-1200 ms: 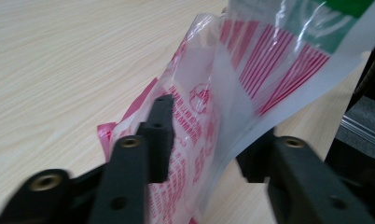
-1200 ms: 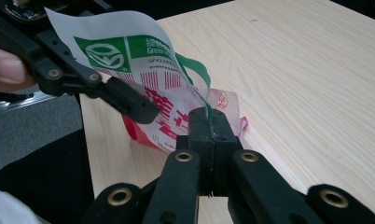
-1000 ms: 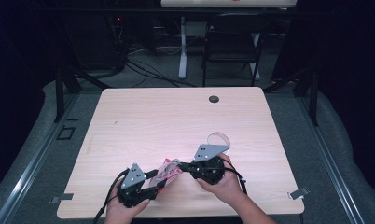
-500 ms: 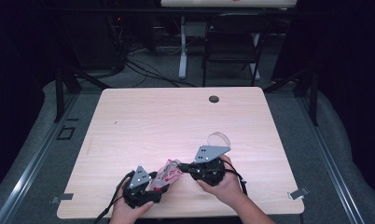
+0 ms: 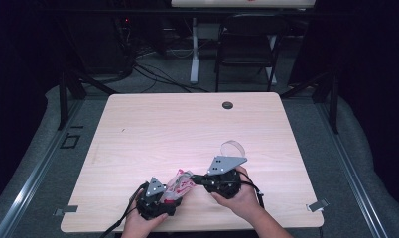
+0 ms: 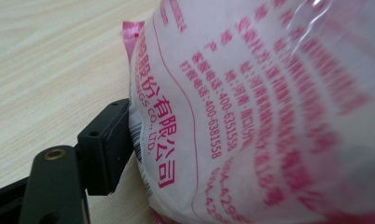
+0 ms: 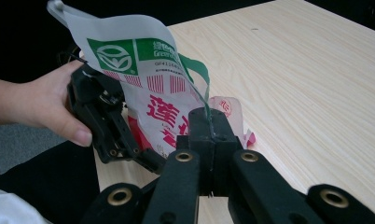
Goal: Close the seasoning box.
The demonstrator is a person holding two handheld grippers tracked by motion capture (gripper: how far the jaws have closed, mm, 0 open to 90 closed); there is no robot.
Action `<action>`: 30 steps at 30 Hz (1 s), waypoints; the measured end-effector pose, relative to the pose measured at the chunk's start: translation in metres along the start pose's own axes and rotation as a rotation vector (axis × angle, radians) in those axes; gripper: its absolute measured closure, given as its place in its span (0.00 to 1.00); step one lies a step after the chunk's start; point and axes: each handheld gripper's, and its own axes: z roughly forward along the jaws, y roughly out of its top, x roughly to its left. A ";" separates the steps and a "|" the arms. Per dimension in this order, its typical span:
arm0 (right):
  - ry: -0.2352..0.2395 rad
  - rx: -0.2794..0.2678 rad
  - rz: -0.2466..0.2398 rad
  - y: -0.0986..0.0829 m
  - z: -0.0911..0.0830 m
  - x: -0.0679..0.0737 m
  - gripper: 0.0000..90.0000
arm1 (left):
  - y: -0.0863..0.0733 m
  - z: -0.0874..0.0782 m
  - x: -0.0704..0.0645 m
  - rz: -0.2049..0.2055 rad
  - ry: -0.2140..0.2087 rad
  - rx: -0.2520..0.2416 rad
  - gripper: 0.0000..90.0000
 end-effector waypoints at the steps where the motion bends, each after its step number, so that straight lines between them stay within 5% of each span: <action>1: -0.002 0.001 -0.002 0.000 0.000 0.000 1.00 | 0.000 0.001 0.000 -0.006 -0.006 0.003 0.29; 11: -0.005 -0.002 -0.001 -0.002 -0.001 0.000 1.00 | -0.001 0.005 0.000 -0.003 -0.007 0.008 0.30; 30: -0.010 -0.012 -0.005 -0.003 0.000 0.002 1.00 | -0.002 0.008 -0.005 0.044 0.062 -0.007 0.39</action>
